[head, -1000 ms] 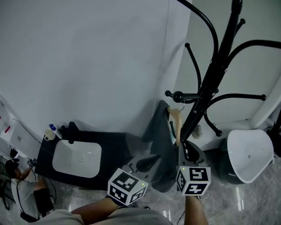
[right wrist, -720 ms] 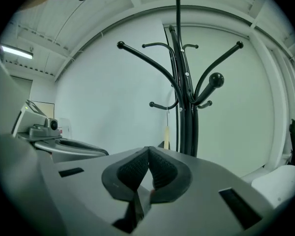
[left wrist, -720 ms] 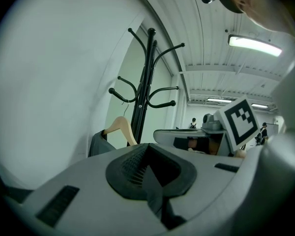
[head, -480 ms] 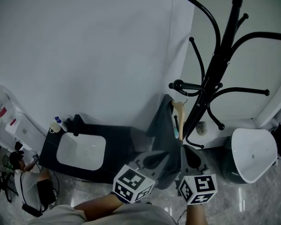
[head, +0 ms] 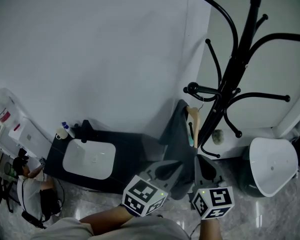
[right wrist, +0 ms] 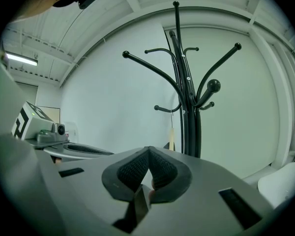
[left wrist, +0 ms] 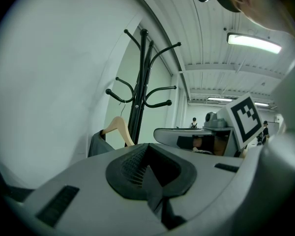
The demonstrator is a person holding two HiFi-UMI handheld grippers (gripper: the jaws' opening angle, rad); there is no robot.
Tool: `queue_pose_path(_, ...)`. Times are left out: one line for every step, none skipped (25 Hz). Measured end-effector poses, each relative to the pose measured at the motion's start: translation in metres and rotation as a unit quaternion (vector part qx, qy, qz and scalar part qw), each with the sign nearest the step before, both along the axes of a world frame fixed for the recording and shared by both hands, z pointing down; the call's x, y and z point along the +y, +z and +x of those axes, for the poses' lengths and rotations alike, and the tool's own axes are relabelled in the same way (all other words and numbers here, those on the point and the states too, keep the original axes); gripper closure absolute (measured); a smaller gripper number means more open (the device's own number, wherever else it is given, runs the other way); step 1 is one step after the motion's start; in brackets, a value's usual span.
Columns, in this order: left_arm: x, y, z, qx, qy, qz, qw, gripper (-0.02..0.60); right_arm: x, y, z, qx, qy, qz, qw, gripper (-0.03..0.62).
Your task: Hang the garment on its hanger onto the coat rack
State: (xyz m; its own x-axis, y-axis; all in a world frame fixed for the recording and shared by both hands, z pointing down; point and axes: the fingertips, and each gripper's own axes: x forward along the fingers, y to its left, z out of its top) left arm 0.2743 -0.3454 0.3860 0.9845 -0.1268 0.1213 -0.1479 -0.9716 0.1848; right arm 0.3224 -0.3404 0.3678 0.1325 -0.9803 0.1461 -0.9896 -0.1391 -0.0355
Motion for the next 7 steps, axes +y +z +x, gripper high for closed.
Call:
queue_pose_path(0.0000, -0.0002, 0.0003, 0.000, 0.000, 0.000, 1.0000, 0.575, -0.0002, -0.0002, 0.0002, 0.000, -0.001, 0.000, 1.000, 0.579)
queue_pose_path(0.0000, -0.0005, 0.0006, 0.000, 0.000, 0.001, 1.0000, 0.575, -0.0004, -0.0003, 0.0003, 0.000, -0.001, 0.000, 1.000, 0.580)
queue_pose_path(0.0002, -0.0006, 0.0008, 0.000, 0.000, 0.001, 1.0000, 0.575, -0.0004, -0.0003, 0.0003, 0.001, -0.002, 0.000, 1.000, 0.579)
queue_pose_path(0.0004, -0.0008, 0.0009, 0.000, 0.000, 0.001, 1.0000, 0.575, -0.0004, -0.0003, 0.0002, 0.001, -0.002, 0.000, 1.000, 0.580)
queue_pose_path(0.0007, -0.0009, 0.0010, 0.000, 0.000, 0.002, 1.0000, 0.576, -0.0003, -0.0004, -0.0001, 0.001, -0.003, -0.001, 1.000, 0.580)
queue_pose_path(0.0011, -0.0010, 0.0011, 0.000, 0.000, 0.002, 1.0000, 0.575, -0.0003, -0.0004, -0.0003, 0.001, -0.003, -0.001, 1.000, 0.580)
queue_pose_path(0.0014, -0.0011, 0.0012, 0.000, 0.000, 0.002, 1.0000, 0.576, -0.0002, -0.0005, -0.0006, 0.002, -0.003, -0.001, 1.000, 0.580)
